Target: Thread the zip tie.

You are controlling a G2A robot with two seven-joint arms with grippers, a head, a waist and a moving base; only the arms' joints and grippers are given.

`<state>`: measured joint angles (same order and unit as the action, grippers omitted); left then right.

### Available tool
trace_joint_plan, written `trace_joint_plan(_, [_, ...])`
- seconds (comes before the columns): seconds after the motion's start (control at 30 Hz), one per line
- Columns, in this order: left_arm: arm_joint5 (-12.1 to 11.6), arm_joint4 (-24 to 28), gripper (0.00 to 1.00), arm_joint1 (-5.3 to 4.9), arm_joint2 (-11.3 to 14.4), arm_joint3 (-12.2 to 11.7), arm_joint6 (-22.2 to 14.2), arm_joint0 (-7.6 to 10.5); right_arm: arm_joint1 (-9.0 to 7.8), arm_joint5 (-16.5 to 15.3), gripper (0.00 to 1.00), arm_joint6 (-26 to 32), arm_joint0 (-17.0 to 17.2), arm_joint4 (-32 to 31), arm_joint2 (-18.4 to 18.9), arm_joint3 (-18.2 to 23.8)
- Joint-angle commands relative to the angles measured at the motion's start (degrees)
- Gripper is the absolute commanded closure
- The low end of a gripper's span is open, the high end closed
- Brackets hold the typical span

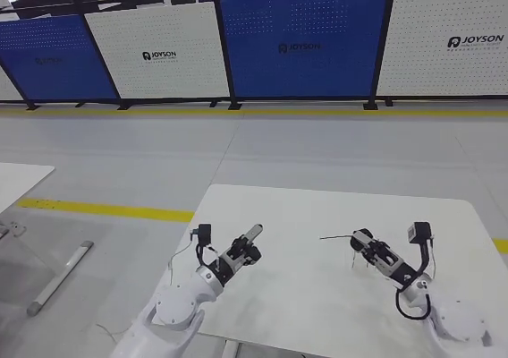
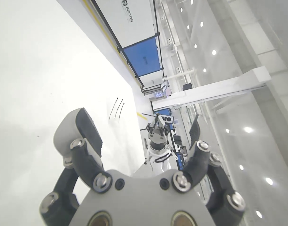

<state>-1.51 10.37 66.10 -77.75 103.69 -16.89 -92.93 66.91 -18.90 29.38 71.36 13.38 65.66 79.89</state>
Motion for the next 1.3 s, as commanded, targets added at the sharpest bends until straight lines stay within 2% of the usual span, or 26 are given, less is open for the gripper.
trace_joint_plan(0.0, [-0.16, 0.07, 0.00, 0.07, 1.07, -0.32, -0.81, 0.07, 0.61, -0.58, 1.00, -1.42, -0.56, 0.24, -2.14, -0.28])
trace_joint_plan(0.07, [-0.27, 0.94, 0.00, 0.20, 2.40, -1.39, -2.08, 0.45, 1.31, -0.58, 1.00, -1.28, -1.34, 2.36, -4.04, -1.24])
trace_joint_plan(0.13, [0.61, 0.74, 0.00, 0.31, 3.76, -3.25, -3.01, 1.57, 2.02, 0.26, 1.00, 1.16, -2.25, 7.00, -5.94, -3.43])
trace_joint_plan(0.23, [1.32, 0.29, 0.00, 0.53, 4.76, -4.89, -1.26, 2.73, 2.30, 0.86, 1.00, 1.85, -3.24, 7.44, -6.64, -4.81])
trace_joint_plan(0.57, [1.32, 0.29, 0.00, 0.53, 4.76, -4.89, -1.26, 2.73, 2.30, 0.86, 1.00, 1.85, -3.24, 7.44, -6.64, -4.81])
trace_joint_plan(0.67, [-0.22, 0.20, 0.00, 0.47, 4.69, -4.91, -2.00, 2.88, 2.51, -0.58, 1.00, -1.13, -2.12, 7.49, -6.31, -3.52])
trace_joint_plan(0.8, [-2.61, 1.45, 0.00, 0.37, 4.95, -4.41, -4.29, 2.09, 3.10, -0.58, 1.00, -2.37, -0.16, 10.12, -5.89, -0.57])
trace_joint_plan(0.9, [-3.50, 3.47, 0.00, 0.53, 5.94, -4.90, -5.04, 2.34, 3.83, -0.58, 1.00, -3.79, 1.19, 9.67, -6.56, 1.24])
trace_joint_plan(0.97, [-3.15, 6.78, 0.00, 0.75, 6.66, -5.60, -5.99, 2.98, 4.34, -0.58, 1.00, -4.68, 1.39, 8.86, -7.24, 1.05])
trace_joint_plan(1.27, [-3.19, 6.69, 0.00, 0.75, 6.70, -5.59, -5.91, 3.03, 4.34, -0.52, 1.00, -4.93, 1.46, 8.90, -7.16, 1.06])
